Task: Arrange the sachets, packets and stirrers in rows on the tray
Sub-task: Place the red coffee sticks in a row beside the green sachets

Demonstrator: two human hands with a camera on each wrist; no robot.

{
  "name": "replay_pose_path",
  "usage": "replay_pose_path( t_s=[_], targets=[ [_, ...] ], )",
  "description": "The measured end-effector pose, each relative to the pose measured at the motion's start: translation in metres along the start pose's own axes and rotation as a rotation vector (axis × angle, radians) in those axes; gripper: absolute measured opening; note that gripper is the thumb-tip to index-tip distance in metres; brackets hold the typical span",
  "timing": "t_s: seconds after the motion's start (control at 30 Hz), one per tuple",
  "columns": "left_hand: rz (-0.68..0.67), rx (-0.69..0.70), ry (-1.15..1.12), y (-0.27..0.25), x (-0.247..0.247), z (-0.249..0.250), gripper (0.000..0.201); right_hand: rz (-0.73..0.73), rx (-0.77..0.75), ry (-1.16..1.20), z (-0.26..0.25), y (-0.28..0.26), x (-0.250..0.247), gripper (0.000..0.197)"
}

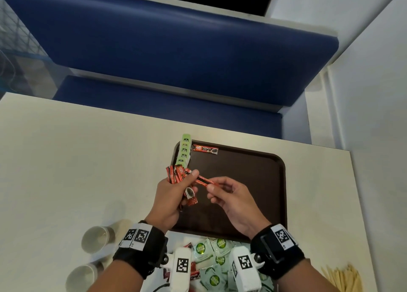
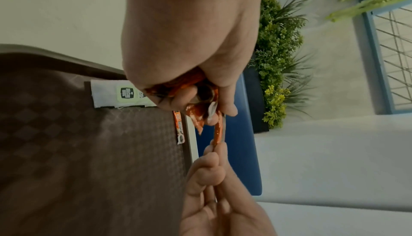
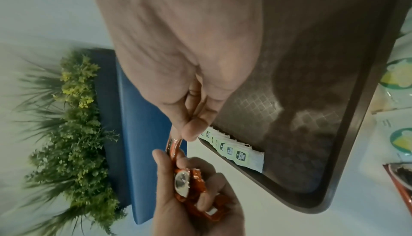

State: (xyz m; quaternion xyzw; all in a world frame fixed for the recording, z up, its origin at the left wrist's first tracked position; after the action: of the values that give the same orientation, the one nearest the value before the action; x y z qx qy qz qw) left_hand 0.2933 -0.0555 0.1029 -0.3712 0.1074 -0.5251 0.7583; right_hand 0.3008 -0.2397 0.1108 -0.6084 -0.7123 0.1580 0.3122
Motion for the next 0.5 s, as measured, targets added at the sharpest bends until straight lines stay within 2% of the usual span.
replay_pose_path(
  t_s=[0.1, 0.2, 0.27, 0.37, 0.5],
  targets=[
    [0.018, 0.006, -0.028, -0.001, 0.003, -0.002, 0.039, 0.087, -0.104, -0.028, -0.007, -0.004, -0.002, 0.020],
    [0.076, 0.003, -0.078, 0.000, 0.000, -0.004, 0.040, 0.258, -0.389, -0.341, -0.012, -0.012, -0.005, 0.011],
    [0.054, -0.023, -0.079, -0.002, 0.000, -0.005, 0.037, 0.316, -0.605, -0.577, -0.012, -0.015, -0.004, 0.017],
    [-0.044, -0.071, -0.068, -0.007, 0.007, -0.004, 0.034, 0.287, -0.822, -0.847, -0.003, -0.018, 0.003, 0.020],
    [-0.060, -0.059, 0.002, -0.008, 0.012, -0.002, 0.032, 0.217, -0.919, -0.983, 0.008, -0.020, 0.006, 0.019]
  ],
)
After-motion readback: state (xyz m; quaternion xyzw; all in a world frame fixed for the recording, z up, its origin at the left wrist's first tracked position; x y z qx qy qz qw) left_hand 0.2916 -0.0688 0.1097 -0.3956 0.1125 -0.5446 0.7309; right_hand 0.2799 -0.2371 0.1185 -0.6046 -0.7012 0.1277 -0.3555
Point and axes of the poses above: each hand's wrist, its own y-axis towards the middle knuckle, its own x-axis out of the palm, z = x × y, the point moved 1 cm from there along y, towards the middle knuckle, and after that the axes turned 5 degrees about -y, right-handed, at the moved point
